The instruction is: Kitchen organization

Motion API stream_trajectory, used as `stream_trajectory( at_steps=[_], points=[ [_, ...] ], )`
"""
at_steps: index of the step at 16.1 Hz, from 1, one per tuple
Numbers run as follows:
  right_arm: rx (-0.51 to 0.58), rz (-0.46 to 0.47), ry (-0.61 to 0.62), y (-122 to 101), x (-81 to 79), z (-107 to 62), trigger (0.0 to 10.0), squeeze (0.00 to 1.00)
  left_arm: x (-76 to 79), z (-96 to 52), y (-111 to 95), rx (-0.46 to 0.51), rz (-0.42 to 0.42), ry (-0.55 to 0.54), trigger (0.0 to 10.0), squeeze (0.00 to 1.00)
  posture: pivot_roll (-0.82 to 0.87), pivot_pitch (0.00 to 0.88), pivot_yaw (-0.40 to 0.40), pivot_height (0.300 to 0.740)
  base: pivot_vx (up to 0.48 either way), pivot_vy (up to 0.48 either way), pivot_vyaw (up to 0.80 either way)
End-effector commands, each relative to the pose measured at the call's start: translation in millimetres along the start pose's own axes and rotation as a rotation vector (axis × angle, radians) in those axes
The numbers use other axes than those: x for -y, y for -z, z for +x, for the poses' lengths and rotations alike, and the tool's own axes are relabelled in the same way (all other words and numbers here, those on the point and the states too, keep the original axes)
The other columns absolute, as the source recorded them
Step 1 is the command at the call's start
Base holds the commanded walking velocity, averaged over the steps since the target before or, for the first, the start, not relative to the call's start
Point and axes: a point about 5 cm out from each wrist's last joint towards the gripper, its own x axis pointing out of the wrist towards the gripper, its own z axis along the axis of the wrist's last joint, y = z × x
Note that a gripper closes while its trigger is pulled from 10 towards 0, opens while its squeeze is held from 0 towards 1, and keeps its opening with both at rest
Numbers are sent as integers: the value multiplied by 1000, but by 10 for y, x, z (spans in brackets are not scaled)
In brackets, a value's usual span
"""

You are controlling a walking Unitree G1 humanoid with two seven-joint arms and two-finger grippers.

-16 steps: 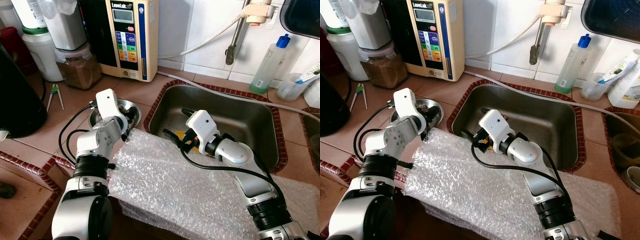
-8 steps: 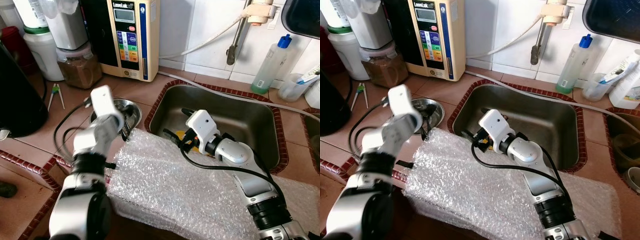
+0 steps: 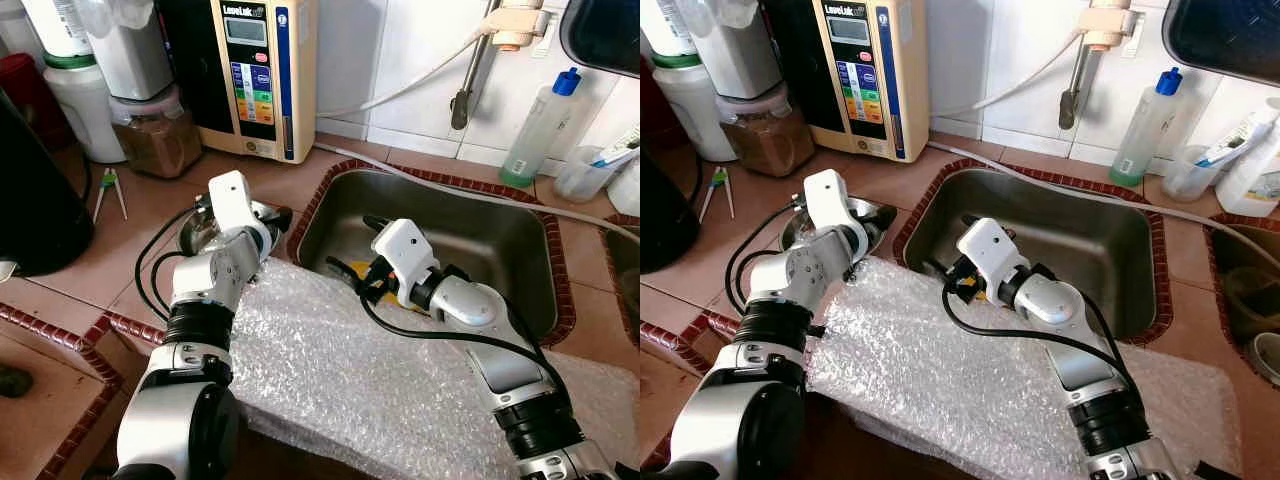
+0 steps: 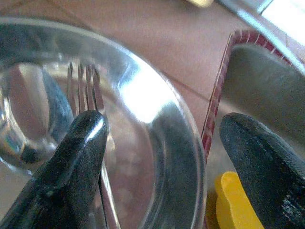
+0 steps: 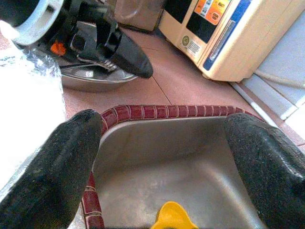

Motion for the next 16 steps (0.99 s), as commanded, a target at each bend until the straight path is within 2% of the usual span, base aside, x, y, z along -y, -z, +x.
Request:
stream_trajectory(
  at_steps=[1,4,8,11,16],
  points=[
    [-2,-2,-1,2,34,-4,10000,0,-46,14,91,-48,-16,-16,10000,0,-56,0,43,740,0,0,0],
    [16,14,-71,-16,-21,-28,10000,0,-90,29,160,-76,-23,-26,10000,0,-57,0,43,740,0,0,0],
    [21,15,-68,-23,-27,-41,10000,0,-126,39,200,-102,-38,-35,10000,0,-60,0,44,740,0,0,0],
    [17,11,-65,-15,-19,-49,10000,0,-139,14,95,-80,-84,-48,10000,0,-57,0,41,740,0,0,0],
    [13,4,-63,-13,-16,-44,10000,0,-354,-5,85,-72,-93,-117,10000,0,-54,0,36,740,0,0,0]
  ],
)
